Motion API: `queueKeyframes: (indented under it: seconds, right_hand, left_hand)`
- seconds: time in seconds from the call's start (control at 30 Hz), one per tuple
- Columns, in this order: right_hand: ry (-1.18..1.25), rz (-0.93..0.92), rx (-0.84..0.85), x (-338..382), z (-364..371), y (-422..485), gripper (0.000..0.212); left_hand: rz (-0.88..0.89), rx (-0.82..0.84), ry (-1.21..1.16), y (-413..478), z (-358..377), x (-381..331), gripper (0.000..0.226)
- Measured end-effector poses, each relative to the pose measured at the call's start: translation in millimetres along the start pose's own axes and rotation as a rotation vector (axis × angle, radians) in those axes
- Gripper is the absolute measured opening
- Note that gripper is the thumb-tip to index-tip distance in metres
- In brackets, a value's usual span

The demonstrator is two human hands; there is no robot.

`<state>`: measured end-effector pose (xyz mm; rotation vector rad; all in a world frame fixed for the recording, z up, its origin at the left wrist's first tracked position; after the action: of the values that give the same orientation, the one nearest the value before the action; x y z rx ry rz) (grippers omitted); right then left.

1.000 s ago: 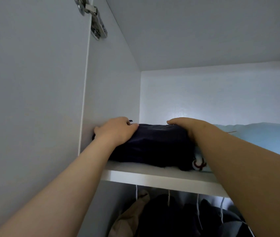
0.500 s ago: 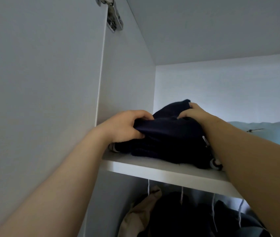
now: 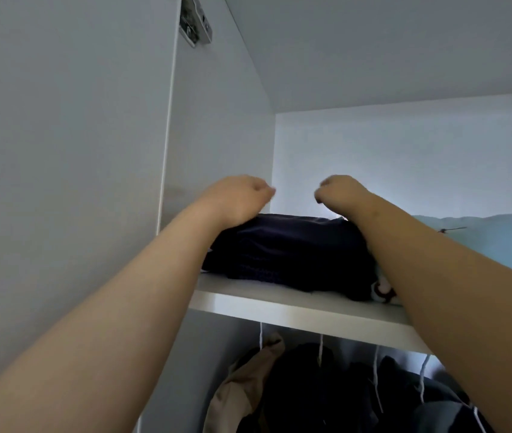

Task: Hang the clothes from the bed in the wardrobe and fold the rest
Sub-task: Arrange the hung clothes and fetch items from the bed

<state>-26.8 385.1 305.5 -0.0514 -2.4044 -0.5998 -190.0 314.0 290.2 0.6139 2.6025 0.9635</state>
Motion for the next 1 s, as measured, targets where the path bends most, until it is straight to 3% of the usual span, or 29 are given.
queueKeyframes:
  seconds: [0.1,0.2,0.37,0.5,0.67,0.87,1.0]
  right_hand:
    - [-0.122,-0.05,0.306,5.2,34.5,-33.6,0.019]
    - [-0.236,-0.019,0.434,-9.2,55.1,-49.2,0.023]
    - [-0.147,-0.028,0.353,-14.1,50.8,-56.1,0.043]
    - [0.03,-0.074,0.238,-17.4,31.6,-64.5,0.026]
    - [0.228,-0.124,0.1,-22.9,0.3,-87.4,0.048]
    - [0.376,-0.102,0.071,-33.7,-18.4,-146.5,0.025]
    - [0.429,-0.094,0.034,-30.7,-34.5,-196.2,0.007]
  left_hand:
    - [-0.081,0.266,0.053,1.8,43.4,11.7,0.038]
    - [-0.164,0.247,0.021,-3.8,45.9,21.9,0.035]
    - [-0.11,0.227,0.097,-6.5,44.0,14.1,0.038]
    - [-0.078,-0.053,-0.053,-17.2,15.2,5.6,0.028]
    - [-0.075,-0.253,-0.181,-45.1,-12.0,-13.8,0.021]
    - [-0.066,-0.283,-0.26,-96.5,-31.1,-47.7,0.011]
    - [-0.08,-0.326,-0.545,-143.9,-49.5,-67.9,0.009]
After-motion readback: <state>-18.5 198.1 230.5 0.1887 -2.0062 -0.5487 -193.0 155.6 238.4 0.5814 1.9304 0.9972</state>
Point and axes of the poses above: each hand's wrist, its own y-axis towards the middle knuckle, its own z-axis out of the palm, x = y × z, the point moved 10 cm from there along y, towards the middle knuckle, and after that the axes turned 14 degrees about z, right-handed, at the moved point
